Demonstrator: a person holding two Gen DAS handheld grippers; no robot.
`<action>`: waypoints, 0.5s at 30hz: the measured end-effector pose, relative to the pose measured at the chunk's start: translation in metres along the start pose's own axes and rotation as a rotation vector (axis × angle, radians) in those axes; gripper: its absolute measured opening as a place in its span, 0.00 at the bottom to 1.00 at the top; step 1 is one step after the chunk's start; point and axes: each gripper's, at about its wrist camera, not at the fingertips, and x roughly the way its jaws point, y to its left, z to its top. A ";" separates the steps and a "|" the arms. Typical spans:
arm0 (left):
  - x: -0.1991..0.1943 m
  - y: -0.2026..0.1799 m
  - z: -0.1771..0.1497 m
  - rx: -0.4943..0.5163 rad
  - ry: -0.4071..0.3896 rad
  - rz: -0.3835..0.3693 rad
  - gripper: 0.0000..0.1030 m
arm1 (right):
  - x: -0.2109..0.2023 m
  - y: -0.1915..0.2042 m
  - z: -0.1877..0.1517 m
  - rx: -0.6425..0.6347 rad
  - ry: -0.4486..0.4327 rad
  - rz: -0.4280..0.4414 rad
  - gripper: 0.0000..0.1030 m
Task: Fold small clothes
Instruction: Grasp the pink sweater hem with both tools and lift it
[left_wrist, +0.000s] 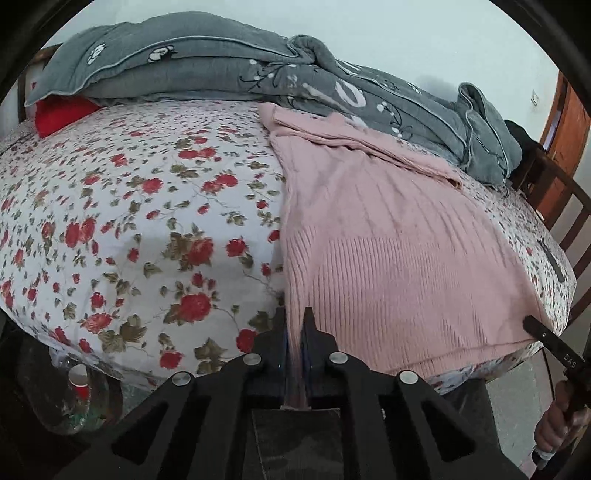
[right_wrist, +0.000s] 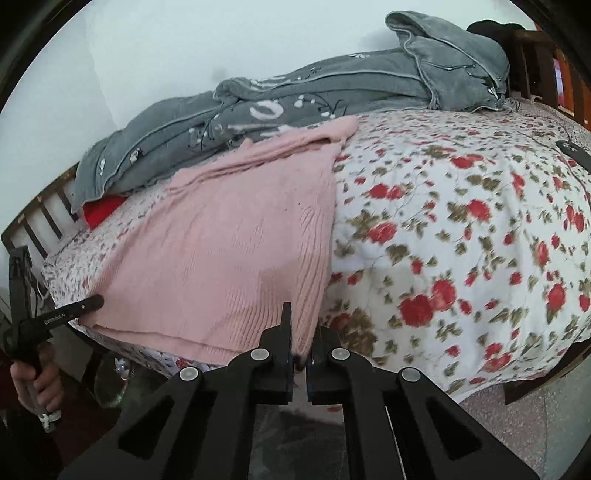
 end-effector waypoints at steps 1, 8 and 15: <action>-0.002 0.000 -0.002 0.007 -0.001 -0.001 0.10 | 0.000 0.001 0.000 0.000 0.006 -0.001 0.05; -0.009 0.000 0.001 -0.008 -0.040 -0.062 0.60 | -0.004 0.009 0.009 -0.053 -0.003 -0.035 0.23; 0.004 0.003 0.003 -0.061 0.002 -0.110 0.55 | 0.003 0.012 0.010 -0.057 0.008 -0.051 0.34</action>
